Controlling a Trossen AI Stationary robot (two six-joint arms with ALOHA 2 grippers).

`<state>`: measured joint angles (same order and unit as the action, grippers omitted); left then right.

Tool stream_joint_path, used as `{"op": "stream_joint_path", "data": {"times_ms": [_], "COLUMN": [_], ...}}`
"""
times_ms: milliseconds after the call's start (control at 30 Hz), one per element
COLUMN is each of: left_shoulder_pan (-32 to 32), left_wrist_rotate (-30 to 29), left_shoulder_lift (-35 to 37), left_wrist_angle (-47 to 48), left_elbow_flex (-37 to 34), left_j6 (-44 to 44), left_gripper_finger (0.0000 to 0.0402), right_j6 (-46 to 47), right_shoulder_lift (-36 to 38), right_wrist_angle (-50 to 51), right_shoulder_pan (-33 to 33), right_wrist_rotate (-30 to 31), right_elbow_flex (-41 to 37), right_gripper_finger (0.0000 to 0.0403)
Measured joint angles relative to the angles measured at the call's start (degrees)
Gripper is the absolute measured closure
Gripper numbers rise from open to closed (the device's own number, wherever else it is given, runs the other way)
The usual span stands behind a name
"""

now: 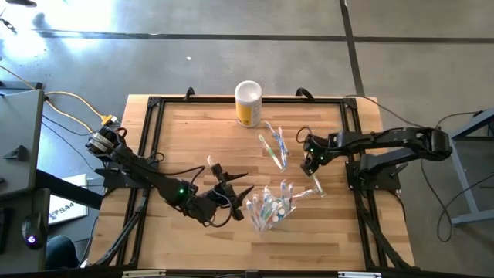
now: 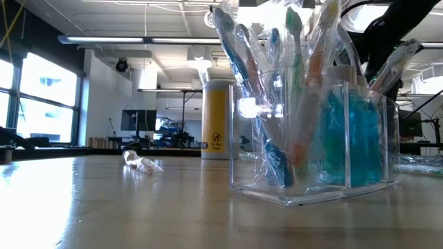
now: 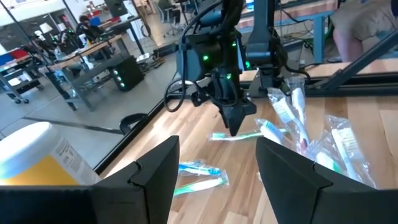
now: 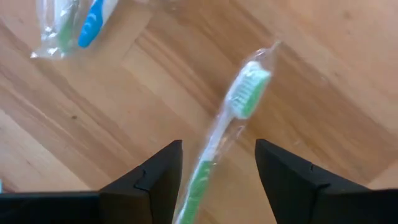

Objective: Pick & Place toothbrushing station
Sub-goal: Put the green toothbrush in the transparent organizer

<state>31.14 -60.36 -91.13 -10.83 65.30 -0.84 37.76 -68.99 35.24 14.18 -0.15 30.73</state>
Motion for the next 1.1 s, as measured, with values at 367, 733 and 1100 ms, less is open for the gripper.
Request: {"op": "stream_joint_path", "data": {"times_ms": [367,733,1100], "left_shoulder_pan": [0.0,0.0,0.0], "left_wrist_rotate": [0.0,7.5,12.1], "left_shoulder_lift": [0.0,0.0,0.0], "left_wrist_angle": [2.1,3.7,7.9], "left_elbow_flex": [0.0,0.0,0.0], "left_j6": [-1.3,-2.1,-13.1], "left_gripper_finger": [0.0197,0.0197,0.0197], "right_j6": [4.6,4.2,1.2], "right_shoulder_lift": [-7.5,-10.7,-6.7], "right_wrist_angle": [-2.2,-2.9,0.0], "right_shoulder_pan": [-6.8,-9.0,-8.9], "right_wrist_rotate": [8.2,11.9,14.0], "right_elbow_flex": [-0.5,-0.5,-0.9], "right_gripper_finger": [0.0208,0.0268,0.0395]}}
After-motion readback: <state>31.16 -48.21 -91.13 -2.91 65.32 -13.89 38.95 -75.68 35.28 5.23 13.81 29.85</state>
